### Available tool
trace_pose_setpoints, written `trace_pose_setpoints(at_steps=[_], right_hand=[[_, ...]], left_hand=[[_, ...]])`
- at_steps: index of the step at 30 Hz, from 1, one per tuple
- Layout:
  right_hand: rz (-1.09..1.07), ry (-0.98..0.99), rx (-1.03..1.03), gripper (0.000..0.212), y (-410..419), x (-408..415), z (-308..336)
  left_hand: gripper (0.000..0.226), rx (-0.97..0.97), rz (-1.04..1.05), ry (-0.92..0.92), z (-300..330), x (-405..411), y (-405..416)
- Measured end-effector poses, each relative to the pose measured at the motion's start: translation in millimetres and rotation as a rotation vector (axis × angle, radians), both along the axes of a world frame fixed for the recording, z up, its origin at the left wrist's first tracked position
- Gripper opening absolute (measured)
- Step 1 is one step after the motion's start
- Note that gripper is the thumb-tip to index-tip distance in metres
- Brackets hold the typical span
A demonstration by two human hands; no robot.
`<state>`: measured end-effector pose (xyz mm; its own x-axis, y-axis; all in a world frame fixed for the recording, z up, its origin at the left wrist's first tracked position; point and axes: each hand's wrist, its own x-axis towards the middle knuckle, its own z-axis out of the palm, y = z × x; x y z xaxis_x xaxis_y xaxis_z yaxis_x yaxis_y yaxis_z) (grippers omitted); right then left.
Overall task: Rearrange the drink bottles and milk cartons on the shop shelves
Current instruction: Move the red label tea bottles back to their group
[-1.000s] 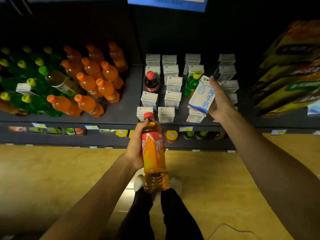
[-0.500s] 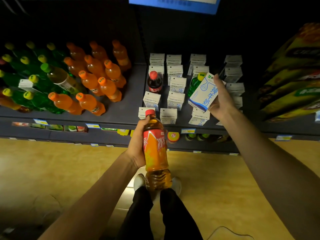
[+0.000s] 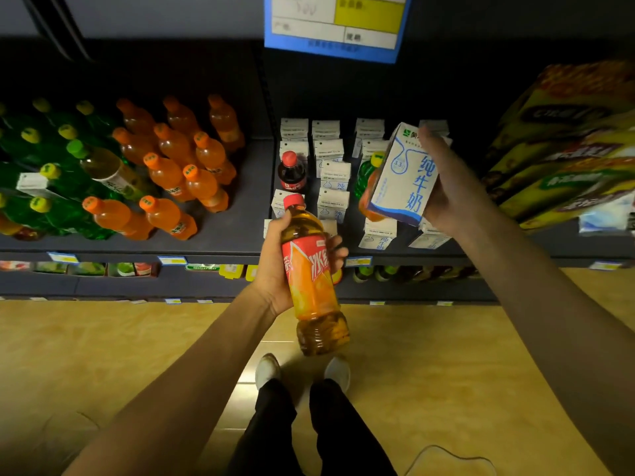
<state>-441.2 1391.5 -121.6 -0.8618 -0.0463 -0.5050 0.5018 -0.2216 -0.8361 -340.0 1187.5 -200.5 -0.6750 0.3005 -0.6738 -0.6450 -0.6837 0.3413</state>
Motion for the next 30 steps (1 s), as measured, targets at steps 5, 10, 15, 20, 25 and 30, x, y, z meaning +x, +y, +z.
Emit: trace_pose_setpoints(at_steps=[5,10,15,20,25,30], right_hand=[[0.172,-0.048,0.034,0.019,0.1,16.8,34.2],[0.338,-0.128,0.032,0.037,-9.4,31.4,44.9],[0.353,-0.184,-0.028,0.040,-23.9,34.2,42.5],[0.309,-0.194,-0.029,0.042,-30.8,28.1,33.8],[0.279,-0.240,-0.046,0.042,-32.1,21.3,25.6],[0.253,-0.271,-0.022,0.044,-32.4,18.5,17.7]], left_hand=[[0.050,-0.098,-0.033,0.138,16.9,-9.7,0.9],[0.053,0.003,-0.010,0.195,31.7,-12.3,0.3],[0.059,0.136,-0.041,0.318,31.5,-6.3,-5.7],[0.054,0.148,-0.049,0.338,34.5,-0.1,-8.1],[0.056,0.140,-0.059,0.343,37.1,-0.6,-11.8],[0.055,0.167,-0.045,0.325,35.9,1.2,-7.2]])
